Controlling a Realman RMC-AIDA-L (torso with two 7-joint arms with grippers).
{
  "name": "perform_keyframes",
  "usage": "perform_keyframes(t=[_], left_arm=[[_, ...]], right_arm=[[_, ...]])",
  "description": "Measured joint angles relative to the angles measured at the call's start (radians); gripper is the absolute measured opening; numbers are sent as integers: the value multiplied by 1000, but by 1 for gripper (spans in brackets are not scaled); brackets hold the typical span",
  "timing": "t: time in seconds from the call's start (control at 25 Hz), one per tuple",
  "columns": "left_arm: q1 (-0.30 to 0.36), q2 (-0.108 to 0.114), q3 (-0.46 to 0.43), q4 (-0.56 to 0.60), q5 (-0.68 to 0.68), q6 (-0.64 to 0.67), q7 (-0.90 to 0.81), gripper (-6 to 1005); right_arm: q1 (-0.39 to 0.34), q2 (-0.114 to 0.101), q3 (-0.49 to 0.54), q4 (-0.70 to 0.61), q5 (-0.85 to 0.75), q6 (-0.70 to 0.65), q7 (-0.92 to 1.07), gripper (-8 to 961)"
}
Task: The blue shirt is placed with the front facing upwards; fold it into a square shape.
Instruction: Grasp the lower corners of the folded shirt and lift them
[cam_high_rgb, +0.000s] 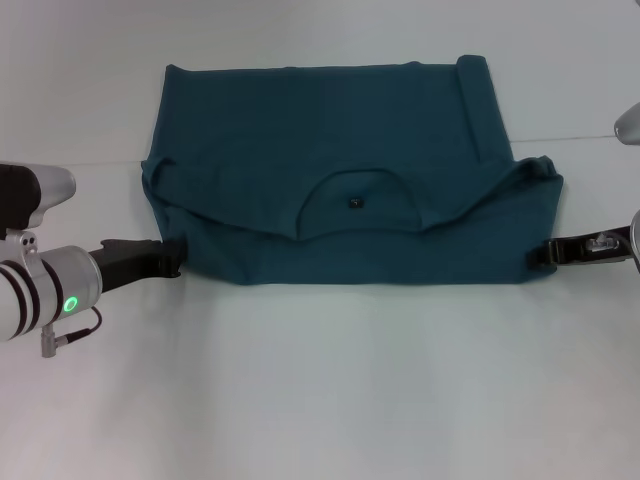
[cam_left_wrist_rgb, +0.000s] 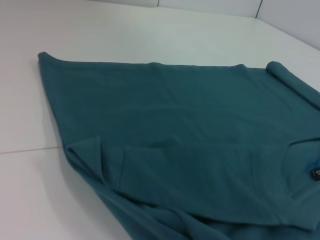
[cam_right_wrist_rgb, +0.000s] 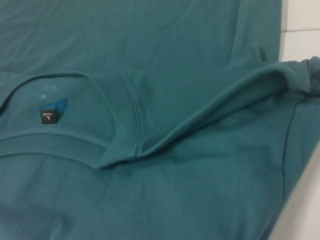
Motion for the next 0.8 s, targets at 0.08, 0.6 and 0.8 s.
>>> perform_keyframes(t=[0.08, 0.6, 0.8], left_arm=[[0, 0, 0, 0, 0, 0, 0, 27], [49, 12, -57, 40, 3, 134, -21, 26], [120, 16, -58, 105, 6, 214, -67, 26]], right_arm=[[0, 0, -1, 0, 0, 3, -6, 333], [-16, -13, 9, -14, 111, -53, -75, 21], [-35, -28, 12, -15, 133, -79, -76, 24]])
